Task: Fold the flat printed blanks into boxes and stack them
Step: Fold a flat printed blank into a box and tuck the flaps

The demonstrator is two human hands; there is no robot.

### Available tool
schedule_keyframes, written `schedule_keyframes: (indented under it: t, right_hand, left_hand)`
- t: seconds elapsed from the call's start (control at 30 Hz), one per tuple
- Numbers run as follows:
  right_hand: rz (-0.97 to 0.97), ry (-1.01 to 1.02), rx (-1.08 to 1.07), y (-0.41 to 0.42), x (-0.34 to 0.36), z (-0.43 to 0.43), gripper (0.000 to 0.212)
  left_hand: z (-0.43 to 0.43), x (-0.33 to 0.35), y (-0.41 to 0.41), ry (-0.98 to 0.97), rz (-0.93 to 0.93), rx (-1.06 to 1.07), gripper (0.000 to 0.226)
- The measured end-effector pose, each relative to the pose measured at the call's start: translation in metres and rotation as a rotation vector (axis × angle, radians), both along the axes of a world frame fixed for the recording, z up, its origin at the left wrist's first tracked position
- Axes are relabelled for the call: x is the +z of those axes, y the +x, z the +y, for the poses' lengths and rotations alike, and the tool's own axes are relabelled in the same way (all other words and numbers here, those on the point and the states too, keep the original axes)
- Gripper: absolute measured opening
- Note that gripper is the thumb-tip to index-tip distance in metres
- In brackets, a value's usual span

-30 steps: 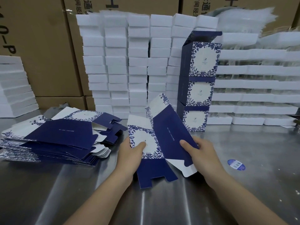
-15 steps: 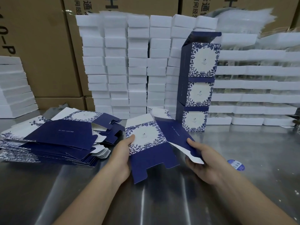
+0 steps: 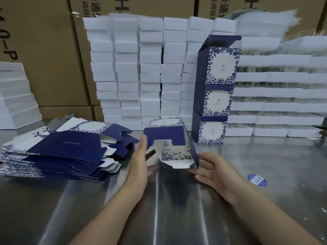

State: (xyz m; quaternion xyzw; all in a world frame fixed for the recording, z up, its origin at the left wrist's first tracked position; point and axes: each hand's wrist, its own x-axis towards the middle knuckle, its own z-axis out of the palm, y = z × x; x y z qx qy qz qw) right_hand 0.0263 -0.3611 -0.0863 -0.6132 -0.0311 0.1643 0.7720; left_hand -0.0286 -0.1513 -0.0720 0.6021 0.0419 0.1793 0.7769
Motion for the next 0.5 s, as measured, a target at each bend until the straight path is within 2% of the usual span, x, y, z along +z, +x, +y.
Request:
schedule_keyframes:
  t: [0.07, 0.17, 0.23, 0.37, 0.43, 0.5]
  right_hand:
    - [-0.052, -0.048, -0.007, -0.004, 0.001, 0.004, 0.037]
    - [-0.172, -0.117, -0.008, -0.010, 0.003, 0.008, 0.060]
    - [-0.260, -0.147, 0.014, -0.014, 0.003, 0.008, 0.072]
    - [-0.317, -0.191, -0.027, -0.012, 0.000, 0.008, 0.067]
    - [-0.314, -0.242, -0.072, -0.009, -0.004, 0.009, 0.049]
    - [-0.364, -0.297, -0.119, -0.007, -0.008, 0.011, 0.033]
  left_hand:
    - [-0.007, -0.004, -0.004, 0.221, -0.083, -0.047, 0.033]
    - [-0.012, -0.017, -0.001, 0.661, -0.223, 0.048, 0.075]
    - [-0.013, -0.022, 0.002, 0.844, -0.268, 0.120, 0.077]
    - [-0.008, -0.028, 0.007, 0.831, -0.282, 0.231, 0.060]
    - [-0.004, -0.028, 0.009, 0.803, -0.241, 0.308, 0.051]
    - [-0.002, -0.027, 0.009, 0.790, -0.206, 0.351, 0.061]
